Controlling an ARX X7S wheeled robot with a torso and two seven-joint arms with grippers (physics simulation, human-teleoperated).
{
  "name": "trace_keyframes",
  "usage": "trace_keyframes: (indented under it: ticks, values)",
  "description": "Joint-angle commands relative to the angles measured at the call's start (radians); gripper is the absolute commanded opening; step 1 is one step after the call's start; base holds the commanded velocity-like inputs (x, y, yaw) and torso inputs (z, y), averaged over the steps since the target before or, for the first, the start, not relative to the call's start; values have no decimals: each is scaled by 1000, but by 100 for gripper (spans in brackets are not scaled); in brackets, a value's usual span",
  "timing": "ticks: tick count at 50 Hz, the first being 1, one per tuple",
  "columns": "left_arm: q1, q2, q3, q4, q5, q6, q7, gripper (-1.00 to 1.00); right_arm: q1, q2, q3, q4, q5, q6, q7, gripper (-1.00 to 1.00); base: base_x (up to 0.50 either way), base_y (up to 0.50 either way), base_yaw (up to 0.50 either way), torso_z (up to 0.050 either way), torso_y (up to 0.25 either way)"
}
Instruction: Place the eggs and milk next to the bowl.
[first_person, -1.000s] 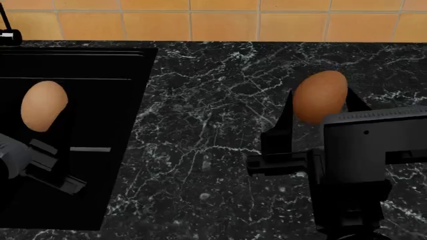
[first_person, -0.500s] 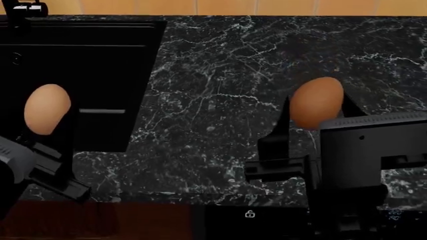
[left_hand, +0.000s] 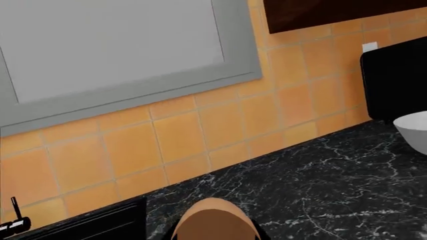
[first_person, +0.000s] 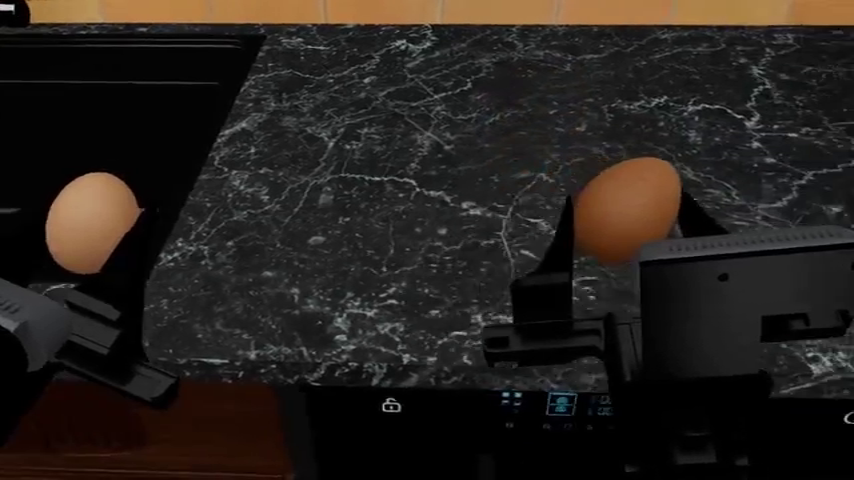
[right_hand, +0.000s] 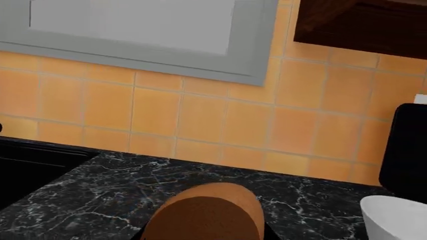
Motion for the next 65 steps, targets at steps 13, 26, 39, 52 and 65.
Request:
trace_keyframes:
  ticks: [13,26,39,52,65]
  values:
    - [-14,0,-11,-13,-13,13,-25,-100,1,4,1,-5,-10,6,-11,-100,-14,-500,0,0,0]
    - [-12,-1,-10,-20,-15,21,-26,-100,9,6,-2,-11,-3,18,-6,-100,-16,-500,0,0,0]
    - [1,-6,-17,-20,-18,35,-28,-100,13,9,-8,-19,3,32,0,-100,-16,-500,0,0,0]
    - [-1,-9,-14,-20,-19,34,-33,-100,10,12,-4,-20,10,30,1,-100,-17,-500,0,0,0]
    - [1,-15,-16,-17,-22,32,-38,-100,6,13,-7,-18,14,24,3,-100,-16,-500,0,0,0]
